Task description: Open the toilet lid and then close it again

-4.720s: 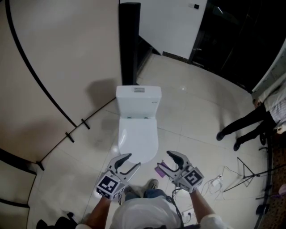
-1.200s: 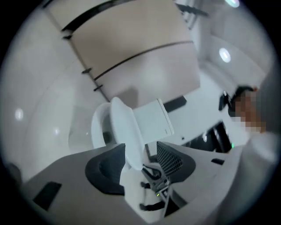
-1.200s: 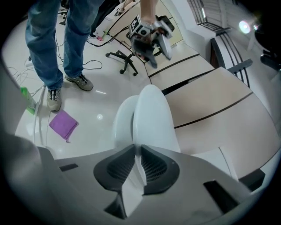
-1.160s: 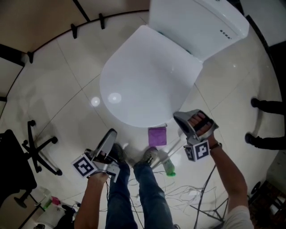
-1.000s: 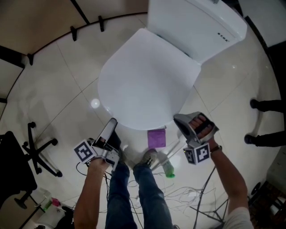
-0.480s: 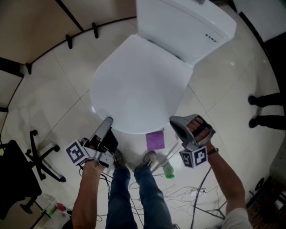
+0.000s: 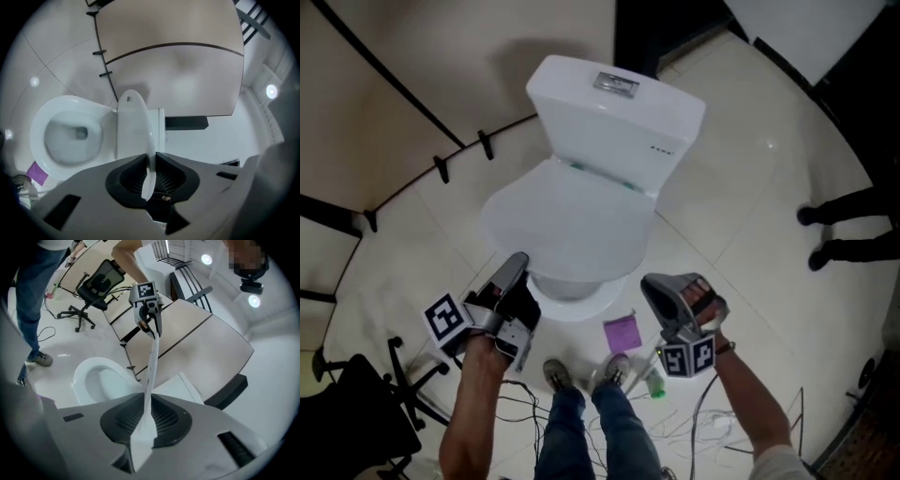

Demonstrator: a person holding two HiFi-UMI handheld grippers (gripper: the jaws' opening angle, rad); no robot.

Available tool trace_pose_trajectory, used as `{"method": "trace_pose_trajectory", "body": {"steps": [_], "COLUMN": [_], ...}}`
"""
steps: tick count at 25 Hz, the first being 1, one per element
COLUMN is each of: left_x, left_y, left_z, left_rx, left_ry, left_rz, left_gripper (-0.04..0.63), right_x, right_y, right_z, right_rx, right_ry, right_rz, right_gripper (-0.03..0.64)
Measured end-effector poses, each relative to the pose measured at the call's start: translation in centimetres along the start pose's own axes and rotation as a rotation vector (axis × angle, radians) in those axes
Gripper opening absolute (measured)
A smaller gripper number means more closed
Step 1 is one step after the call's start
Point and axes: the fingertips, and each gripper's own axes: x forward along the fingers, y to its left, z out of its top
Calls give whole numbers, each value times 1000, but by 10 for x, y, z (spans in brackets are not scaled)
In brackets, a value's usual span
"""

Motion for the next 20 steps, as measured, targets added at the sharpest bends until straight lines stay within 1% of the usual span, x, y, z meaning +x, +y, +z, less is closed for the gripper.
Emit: {"method": "trace_pose_trajectory", "body": {"steps": [2,4,8,12,14,16,17,18,20], "left_x": [23,51,110,166,192,215,225,235,253], "left_y": [-28,-55,-100,-135,-145,-154,-158,-162,-165], "left_z": [4,10,20,30,36,42,44,46,50], "left_rx": [4,12,35,75,99,144,169,188,199], "left_ry": [14,25,44,67,68,57,46,35,8], "left_rz": [-16,-49,-127,-201,-232,-258,-267,-269,-252], "left_gripper": [52,54,61,63,60,54,22,18,18], "right_x": [-24,-51,-110,-149,-160,-168,-172,-176,-182], "right_y": [-24,-42,-56,-46,-39,-34,-32,-31,-30], "right_z": [1,0,0,6,9,13,13,13,12], "right_rx": [44,111,222,304,337,359,371,384,404], "right_ry": [36,75,171,247,254,266,276,285,297], "right_rz": [-53,-107,-166,-168,-183,-195,-200,-207,-222], "right_gripper": [48,48,48,48,48,48,48,48,48]}}
